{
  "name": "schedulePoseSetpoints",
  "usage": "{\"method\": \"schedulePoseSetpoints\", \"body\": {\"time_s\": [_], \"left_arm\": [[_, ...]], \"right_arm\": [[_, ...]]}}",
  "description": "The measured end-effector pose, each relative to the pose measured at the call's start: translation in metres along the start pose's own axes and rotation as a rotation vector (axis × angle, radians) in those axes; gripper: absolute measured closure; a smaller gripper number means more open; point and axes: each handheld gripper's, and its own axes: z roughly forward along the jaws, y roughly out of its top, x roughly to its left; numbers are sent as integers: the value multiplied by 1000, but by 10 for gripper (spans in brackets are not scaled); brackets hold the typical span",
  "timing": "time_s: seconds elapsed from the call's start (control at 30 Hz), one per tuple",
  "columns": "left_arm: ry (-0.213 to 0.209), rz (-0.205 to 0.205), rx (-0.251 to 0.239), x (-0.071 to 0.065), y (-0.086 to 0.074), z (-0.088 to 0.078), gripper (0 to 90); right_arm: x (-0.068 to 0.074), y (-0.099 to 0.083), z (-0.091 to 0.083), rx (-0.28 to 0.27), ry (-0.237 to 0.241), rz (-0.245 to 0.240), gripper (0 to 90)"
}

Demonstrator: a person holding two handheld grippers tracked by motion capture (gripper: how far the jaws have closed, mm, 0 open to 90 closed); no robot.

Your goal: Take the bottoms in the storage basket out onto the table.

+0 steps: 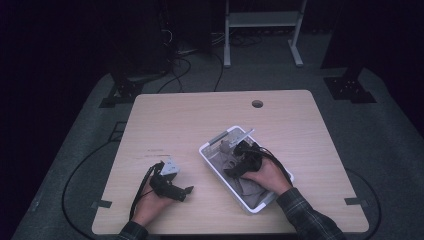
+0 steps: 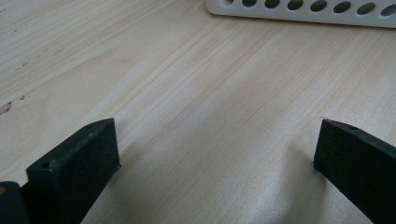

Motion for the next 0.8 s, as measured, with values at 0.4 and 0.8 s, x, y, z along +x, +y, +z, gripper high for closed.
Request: {"method": "schedulePoseSetpoints", "body": {"time_s": [0.4,0.8], "left_arm": [[0,0,0,0,0,0,0],[1,-1,-2,0,0,0,0]], "right_arm": [[8,-2,11,66,-43,-55,0],[10,-3,4,71,-18,-33,319]]}}
